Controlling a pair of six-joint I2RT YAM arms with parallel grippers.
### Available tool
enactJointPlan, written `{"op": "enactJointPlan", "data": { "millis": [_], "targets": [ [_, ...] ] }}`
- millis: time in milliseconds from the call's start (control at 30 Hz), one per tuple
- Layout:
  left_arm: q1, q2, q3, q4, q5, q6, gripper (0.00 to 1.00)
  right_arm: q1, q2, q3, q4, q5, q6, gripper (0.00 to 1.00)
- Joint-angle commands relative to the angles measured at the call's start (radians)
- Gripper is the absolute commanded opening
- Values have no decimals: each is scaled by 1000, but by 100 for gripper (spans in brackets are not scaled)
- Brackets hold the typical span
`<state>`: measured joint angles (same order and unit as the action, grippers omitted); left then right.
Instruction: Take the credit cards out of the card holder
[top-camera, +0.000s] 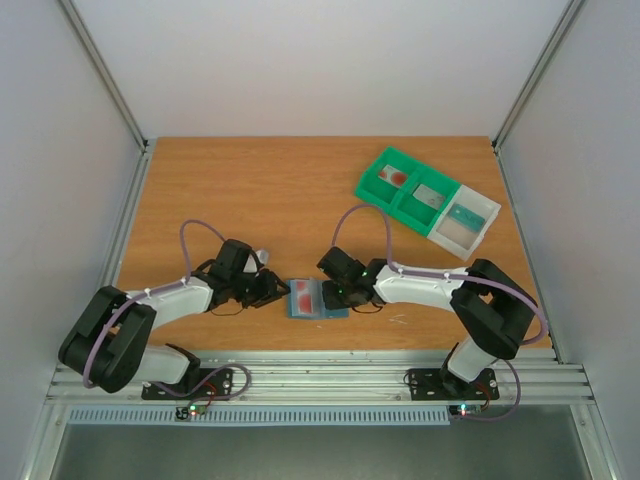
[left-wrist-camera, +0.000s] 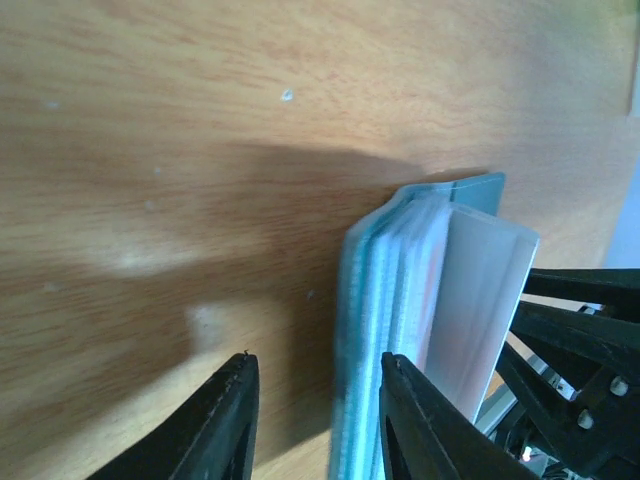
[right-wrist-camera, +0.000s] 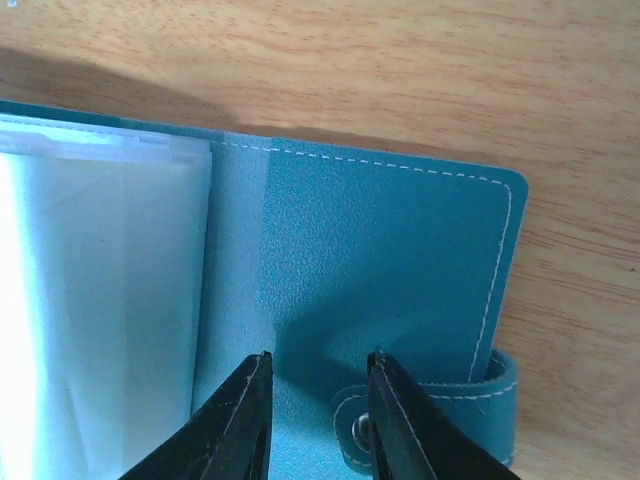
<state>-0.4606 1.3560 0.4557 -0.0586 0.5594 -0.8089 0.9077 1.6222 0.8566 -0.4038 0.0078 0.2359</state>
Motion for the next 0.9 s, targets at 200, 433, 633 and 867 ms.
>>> {"op": "enactJointPlan", "data": {
  "millis": [200, 433, 633, 867],
  "targets": [
    [-1, 55, -49, 280, 80, -70, 36, -10, -26, -40, 47, 38, 20, 27],
    [-1, 81, -60, 339, 96, -108, 30, -12, -25, -46, 64, 11, 24, 28],
    [-1, 67, -60, 342, 105, -114, 6, -12, -85, -5, 13, -42, 25, 29],
    [-1, 52, -58, 335, 108, -120, 0, -10, -152, 65, -22, -118, 36, 44]
  ]
}}
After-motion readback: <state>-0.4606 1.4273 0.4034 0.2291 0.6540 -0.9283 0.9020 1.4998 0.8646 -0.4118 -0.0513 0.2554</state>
